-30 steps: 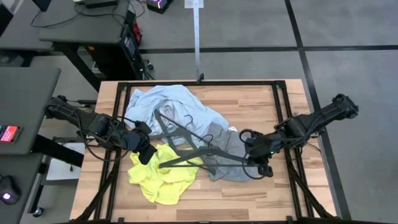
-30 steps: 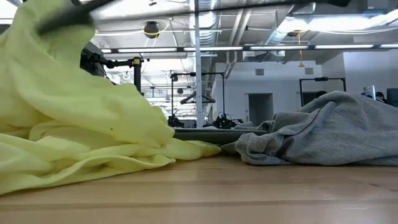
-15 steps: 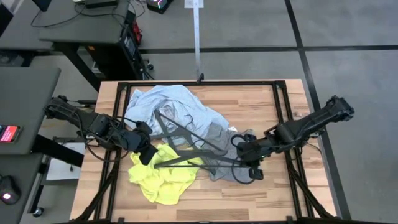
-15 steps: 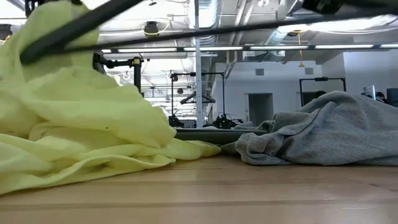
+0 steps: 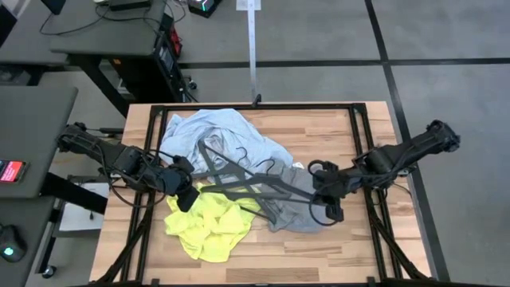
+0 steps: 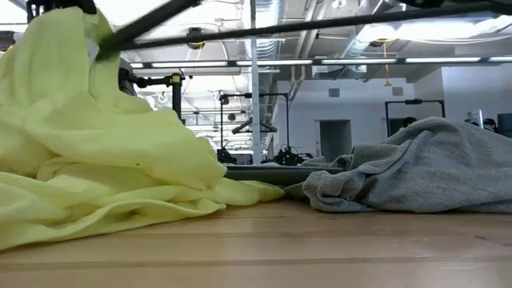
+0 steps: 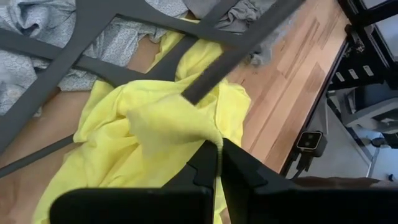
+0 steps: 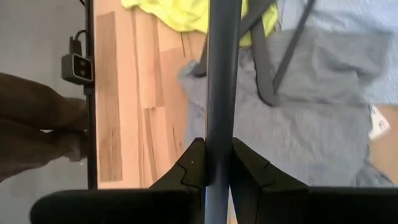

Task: Hang clothes
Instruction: Hang the yellow shirt on the rack

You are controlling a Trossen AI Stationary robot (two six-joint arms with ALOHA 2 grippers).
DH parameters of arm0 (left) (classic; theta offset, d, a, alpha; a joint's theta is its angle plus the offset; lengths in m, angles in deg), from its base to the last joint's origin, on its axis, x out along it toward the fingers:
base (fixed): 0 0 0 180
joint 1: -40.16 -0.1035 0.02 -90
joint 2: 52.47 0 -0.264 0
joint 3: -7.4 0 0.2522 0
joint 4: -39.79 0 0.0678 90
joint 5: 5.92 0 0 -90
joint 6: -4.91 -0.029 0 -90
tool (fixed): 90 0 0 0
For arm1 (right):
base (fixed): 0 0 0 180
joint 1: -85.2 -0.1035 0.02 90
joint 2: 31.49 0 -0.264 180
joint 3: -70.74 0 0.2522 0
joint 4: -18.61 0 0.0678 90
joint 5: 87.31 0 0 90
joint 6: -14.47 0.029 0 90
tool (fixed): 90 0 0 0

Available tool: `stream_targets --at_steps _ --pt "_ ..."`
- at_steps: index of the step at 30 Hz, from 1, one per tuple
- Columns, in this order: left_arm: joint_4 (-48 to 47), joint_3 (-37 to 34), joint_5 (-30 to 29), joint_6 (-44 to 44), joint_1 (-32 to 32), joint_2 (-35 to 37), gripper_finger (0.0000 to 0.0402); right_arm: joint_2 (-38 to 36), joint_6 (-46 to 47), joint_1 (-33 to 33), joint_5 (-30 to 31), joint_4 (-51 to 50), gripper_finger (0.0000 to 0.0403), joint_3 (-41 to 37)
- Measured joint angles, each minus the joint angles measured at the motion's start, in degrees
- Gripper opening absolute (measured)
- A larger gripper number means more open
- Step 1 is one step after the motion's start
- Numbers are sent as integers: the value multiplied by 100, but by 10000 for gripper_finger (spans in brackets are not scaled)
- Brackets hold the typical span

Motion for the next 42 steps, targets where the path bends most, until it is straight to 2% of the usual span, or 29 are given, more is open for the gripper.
stream_targets --at_steps 11,15,18,22,27,33,36,42 --pt "356 0 -109 -1 -8 2 0 301 -62 -63 -236 234 28 4" --pt "1257 0 -153 -68 -8 0 0 650 -153 -51 -242 552 28 2" --pt "2075 2 -173 -345 -8 -97 0 933 -361 -16 -235 1150 28 2" --pt "2602 5 -163 -553 -27 -259 0 1286 -713 123 -244 1903 28 2" --pt "2732 338 -280 -728 -37 -500 0 1477 -978 262 -305 2230 28 -11" --pt "2776 1086 -1191 -1408 -122 -565 0 1506 -1069 489 -76 2953 28 -176" --pt "2755 1291 -1317 -1730 -120 -560 0 1510 -1069 649 230 3294 28 -355" --pt "2712 1320 -1393 -1973 -164 -562 0 1517 -1171 1005 393 4982 28 -773"
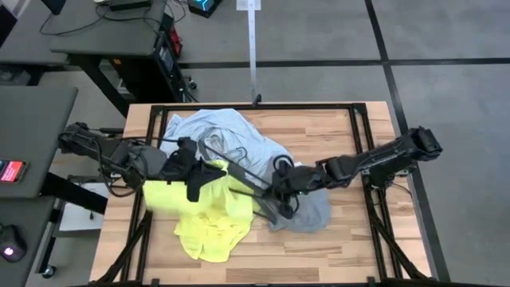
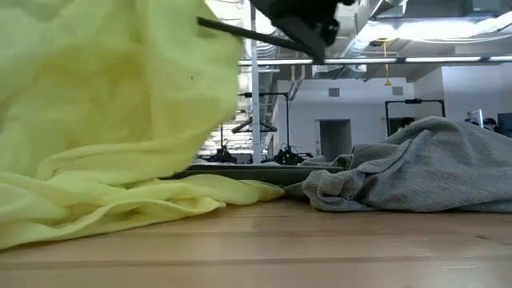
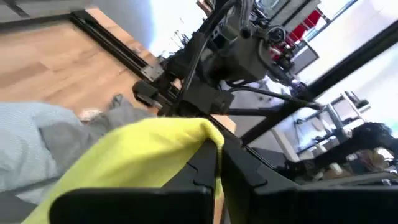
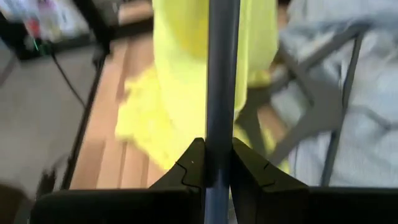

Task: Hang clothes
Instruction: Hang the yellow shirt on the rack

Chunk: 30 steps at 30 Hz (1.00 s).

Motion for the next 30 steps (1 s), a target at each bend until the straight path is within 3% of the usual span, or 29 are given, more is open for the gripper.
stream_targets --at_steps 6,14,26,30 --pt "-113 9 69 -293 -80 10 8 0 -221 116 -21 588 28 -64" --pt "-403 7 435 -1109 -336 169 84 0 -185 150 38 585 28 -61" --pt "-2278 7 382 -1216 -488 750 87 0 -228 383 -8 979 28 -51" --pt "-2371 5 217 -957 -708 905 87 -2 -289 599 -315 1346 28 -51"
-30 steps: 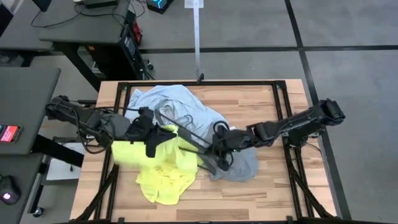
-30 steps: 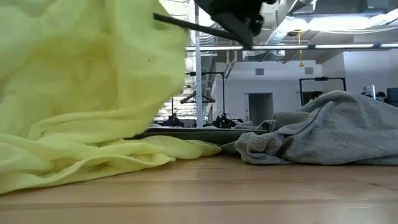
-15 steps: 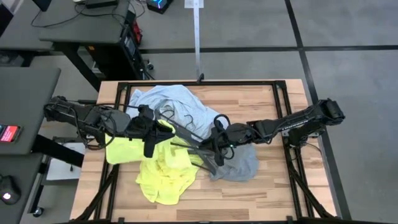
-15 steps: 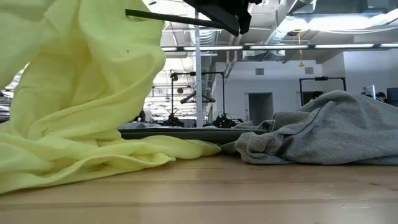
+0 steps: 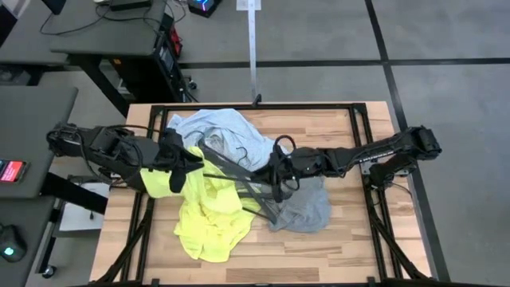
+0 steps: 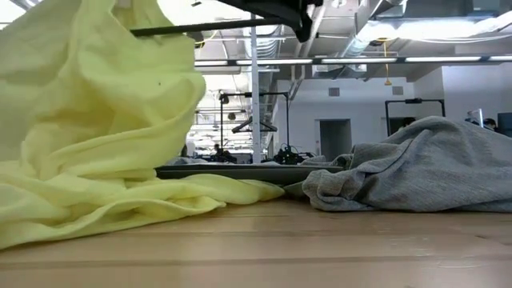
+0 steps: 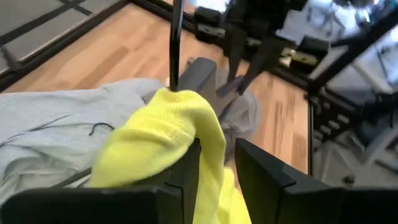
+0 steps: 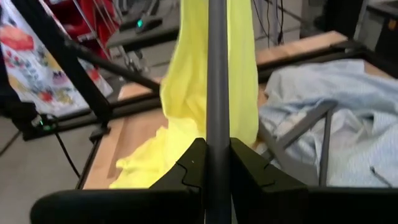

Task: Hang clothes
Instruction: Hang the yellow shirt on the rack

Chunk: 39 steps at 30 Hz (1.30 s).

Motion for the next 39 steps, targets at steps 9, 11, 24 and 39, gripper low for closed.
stream_targets --at_steps 9,11,24,39 --pt "1082 354 -120 -363 -419 28 87 -2 -51 474 -508 758 28 0" --pt "1266 449 -134 -438 -470 28 87 -7 -48 548 -532 958 28 0" --pt "1674 544 288 -1111 -1080 -409 87 990 512 792 -1121 1918 28 4" --pt "261 546 769 -1047 -1329 -1148 87 2804 1836 737 -1650 4214 28 10"
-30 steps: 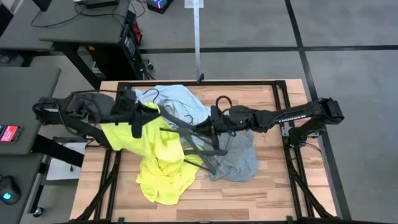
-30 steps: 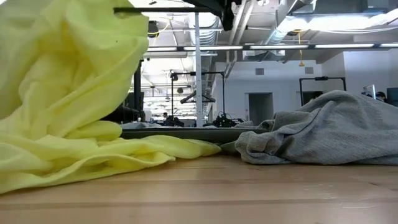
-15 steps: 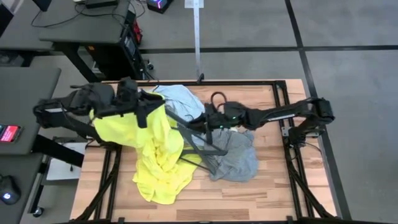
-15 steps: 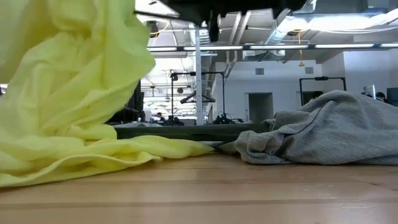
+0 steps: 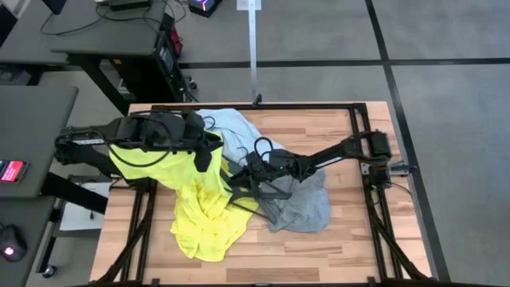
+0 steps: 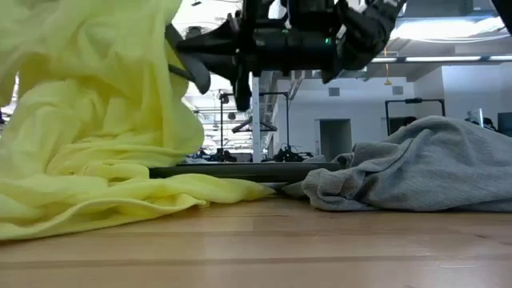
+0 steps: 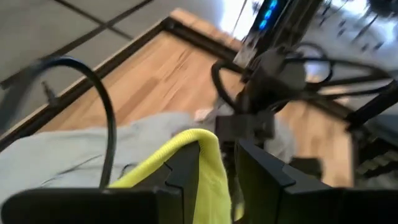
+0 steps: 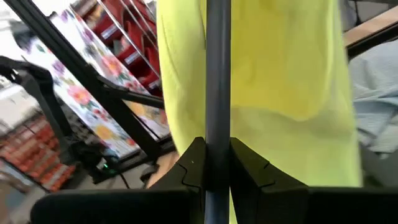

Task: Hang clothes
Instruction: Hang the yellow shirt on the rack

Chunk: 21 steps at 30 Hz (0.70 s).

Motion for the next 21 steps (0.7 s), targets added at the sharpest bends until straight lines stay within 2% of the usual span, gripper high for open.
stream_targets --at_steps 6,15,21 --pt "-637 -1 19 107 -62 -216 87 217 211 14 -84 117 31 60" --pt "-505 -16 224 170 -132 -236 87 177 312 122 50 -62 127 120" --pt "-538 -13 209 139 -125 -239 87 180 271 180 12 -783 157 113"
